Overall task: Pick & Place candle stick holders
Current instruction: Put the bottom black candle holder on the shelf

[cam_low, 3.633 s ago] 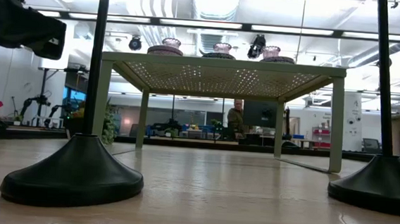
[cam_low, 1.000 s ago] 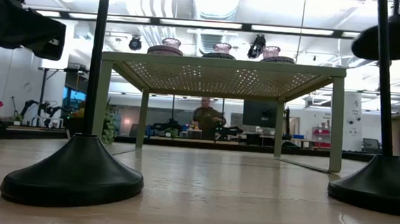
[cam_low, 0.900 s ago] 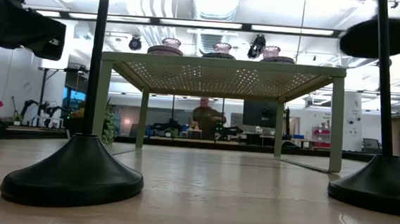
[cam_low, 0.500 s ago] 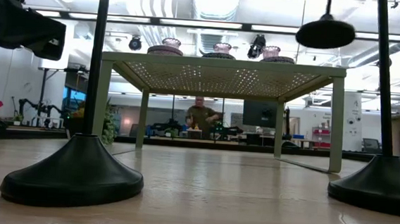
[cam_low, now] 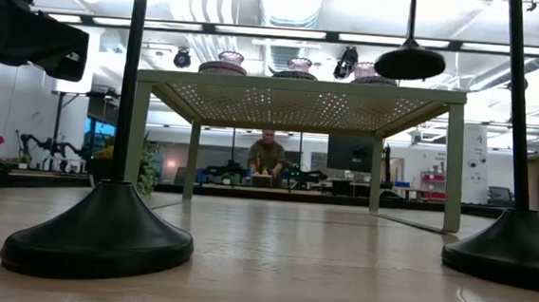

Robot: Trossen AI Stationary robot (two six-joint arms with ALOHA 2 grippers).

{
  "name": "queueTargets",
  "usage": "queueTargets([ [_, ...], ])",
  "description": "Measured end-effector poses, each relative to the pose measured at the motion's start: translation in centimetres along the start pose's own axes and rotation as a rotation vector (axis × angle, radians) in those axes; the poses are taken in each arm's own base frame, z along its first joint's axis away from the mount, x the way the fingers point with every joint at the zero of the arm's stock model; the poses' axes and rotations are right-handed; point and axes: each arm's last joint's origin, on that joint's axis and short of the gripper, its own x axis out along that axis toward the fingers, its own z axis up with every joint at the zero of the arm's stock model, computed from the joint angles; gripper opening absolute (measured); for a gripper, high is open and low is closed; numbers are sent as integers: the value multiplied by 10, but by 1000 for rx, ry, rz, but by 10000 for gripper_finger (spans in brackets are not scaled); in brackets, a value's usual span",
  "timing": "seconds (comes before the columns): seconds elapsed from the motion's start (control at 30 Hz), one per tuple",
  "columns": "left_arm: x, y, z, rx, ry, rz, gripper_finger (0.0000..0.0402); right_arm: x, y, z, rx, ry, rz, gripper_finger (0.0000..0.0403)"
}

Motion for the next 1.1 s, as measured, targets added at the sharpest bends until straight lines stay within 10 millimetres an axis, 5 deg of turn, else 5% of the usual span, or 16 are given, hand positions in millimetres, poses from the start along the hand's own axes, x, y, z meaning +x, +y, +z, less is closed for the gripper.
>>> queueTargets([
  [1.1,0,0,0,0,0,0,32,26,-14,-14,19,42,-88,17],
])
